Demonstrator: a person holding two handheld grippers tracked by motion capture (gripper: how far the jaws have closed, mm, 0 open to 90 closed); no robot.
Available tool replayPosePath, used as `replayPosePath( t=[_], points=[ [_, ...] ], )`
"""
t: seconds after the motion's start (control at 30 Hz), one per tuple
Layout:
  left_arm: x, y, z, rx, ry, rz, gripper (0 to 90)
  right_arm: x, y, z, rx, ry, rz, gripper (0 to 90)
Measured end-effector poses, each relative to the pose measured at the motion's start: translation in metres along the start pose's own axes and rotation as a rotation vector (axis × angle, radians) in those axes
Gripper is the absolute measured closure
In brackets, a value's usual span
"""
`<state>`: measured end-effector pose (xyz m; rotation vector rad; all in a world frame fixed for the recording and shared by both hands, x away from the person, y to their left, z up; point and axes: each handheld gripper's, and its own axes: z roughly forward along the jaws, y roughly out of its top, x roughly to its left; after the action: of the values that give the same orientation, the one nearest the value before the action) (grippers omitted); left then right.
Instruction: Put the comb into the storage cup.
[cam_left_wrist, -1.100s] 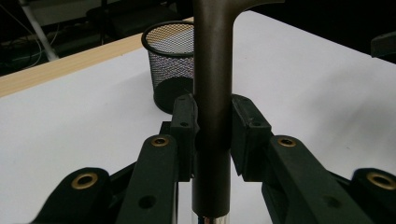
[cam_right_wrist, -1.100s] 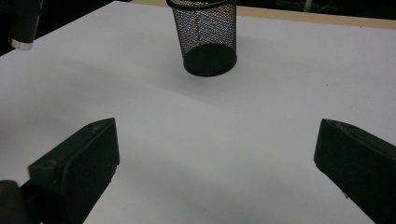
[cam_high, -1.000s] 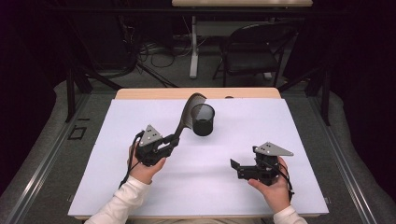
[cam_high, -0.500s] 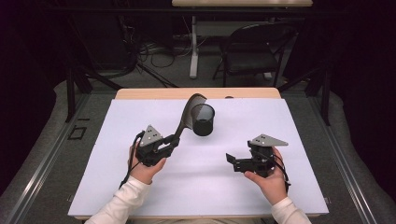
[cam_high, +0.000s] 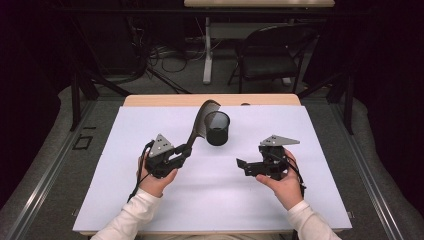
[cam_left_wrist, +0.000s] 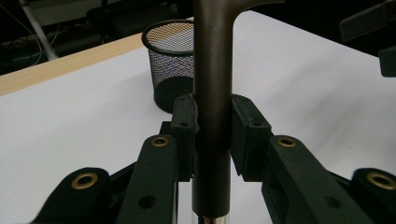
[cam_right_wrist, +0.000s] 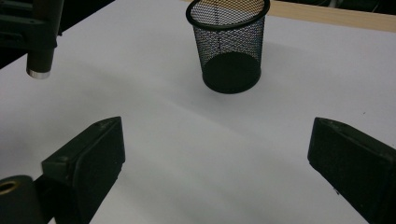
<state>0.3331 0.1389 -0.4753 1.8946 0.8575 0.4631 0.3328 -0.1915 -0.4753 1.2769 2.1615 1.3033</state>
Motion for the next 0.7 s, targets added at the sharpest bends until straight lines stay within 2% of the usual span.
replayPosePath(
  t=[0.4, 0.53, 0.7],
  points=[
    [0.0, 0.0, -0.001, -0.005, 0.002, 0.0, 73.1, -0.003, 0.019, 0.005, -0.004, 0.035, 0.03, 10.8],
    [0.0, 0.0, 0.0, -0.005, 0.002, -0.001, 73.1, -0.003, 0.025, 0.006, -0.013, 0.055, 0.05, 14.5],
    [0.0, -0.001, 0.001, -0.003, 0.003, -0.002, 73.1, -0.004, 0.032, 0.007, -0.031, 0.088, 0.068, 14.9]
  ],
)
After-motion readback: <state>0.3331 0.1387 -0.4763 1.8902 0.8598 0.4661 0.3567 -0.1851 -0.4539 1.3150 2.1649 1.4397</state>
